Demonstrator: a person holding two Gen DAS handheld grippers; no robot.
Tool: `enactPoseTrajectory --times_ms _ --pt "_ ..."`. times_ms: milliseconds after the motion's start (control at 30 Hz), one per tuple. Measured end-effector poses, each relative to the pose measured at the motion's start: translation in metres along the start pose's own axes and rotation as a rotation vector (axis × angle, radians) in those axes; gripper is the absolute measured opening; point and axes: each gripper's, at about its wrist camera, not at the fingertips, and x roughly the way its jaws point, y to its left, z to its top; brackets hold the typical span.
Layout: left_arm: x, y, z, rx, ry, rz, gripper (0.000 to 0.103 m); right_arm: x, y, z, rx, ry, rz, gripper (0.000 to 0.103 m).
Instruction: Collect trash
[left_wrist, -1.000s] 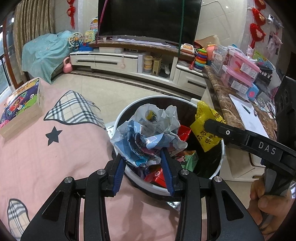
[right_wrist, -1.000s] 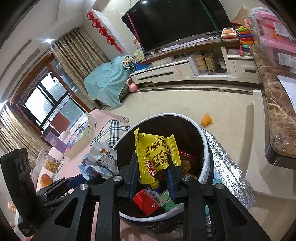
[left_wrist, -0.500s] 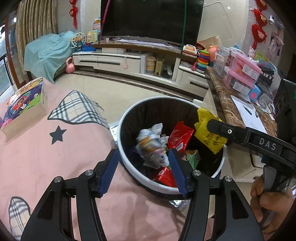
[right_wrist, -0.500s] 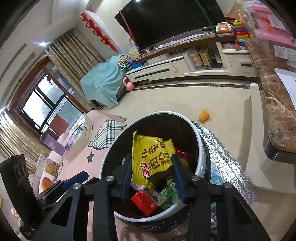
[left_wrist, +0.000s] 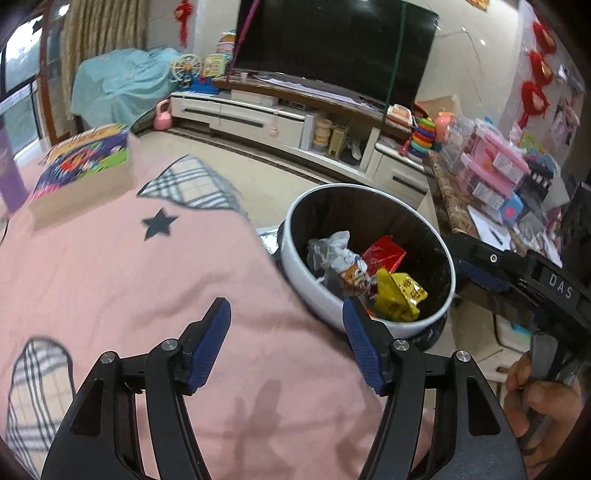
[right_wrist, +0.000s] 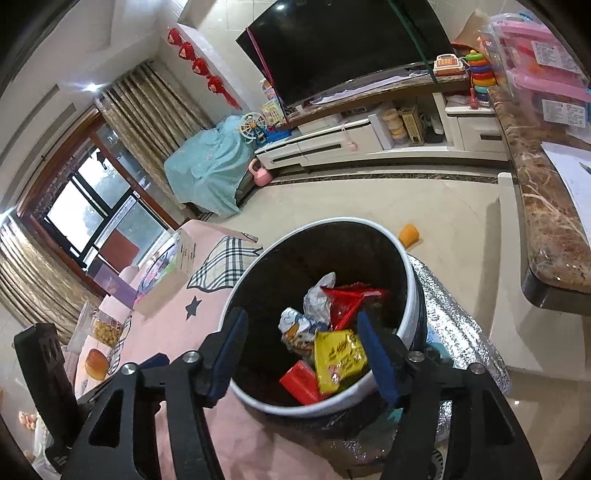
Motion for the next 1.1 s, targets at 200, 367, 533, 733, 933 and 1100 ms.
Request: enactPoseTrajectory --times_ms 200,367,533,733,933,1100 --pt "-0.026 0.011 -0.026 -0.028 -0.04 0.014 0.066 -0.017 0.015 -0.025 -0.021 -0.037 -0.007 0.083" --pt "-0.047 0.022 -0.043 -0.047 -0.082 0.026 0.077 -0.033 0.027 -0.047 -0.046 -0.086 -0.022 0.087" --pt "-0.066 0.026 -0.063 -0.043 -0.137 0.05 0.082 -0.048 0.041 -0.068 -0.093 -0.153 -0.06 0.099" --pt "-0.086 0.026 -0.089 -0.023 -0.212 0.102 0.091 -0.058 0.055 -0.092 -0.167 -0.201 -0.096 0.1" --pt "-0.112 0.033 -0.105 -0.029 -0.303 0.146 0.099 -0.07 0.063 -0.107 -0.206 -0.251 -0.125 0.101" --pt "-0.14 0.035 -0.11 -0.032 -0.392 0.188 0.102 -0.089 0.077 -0.111 -0.244 -0.308 -0.13 0.101"
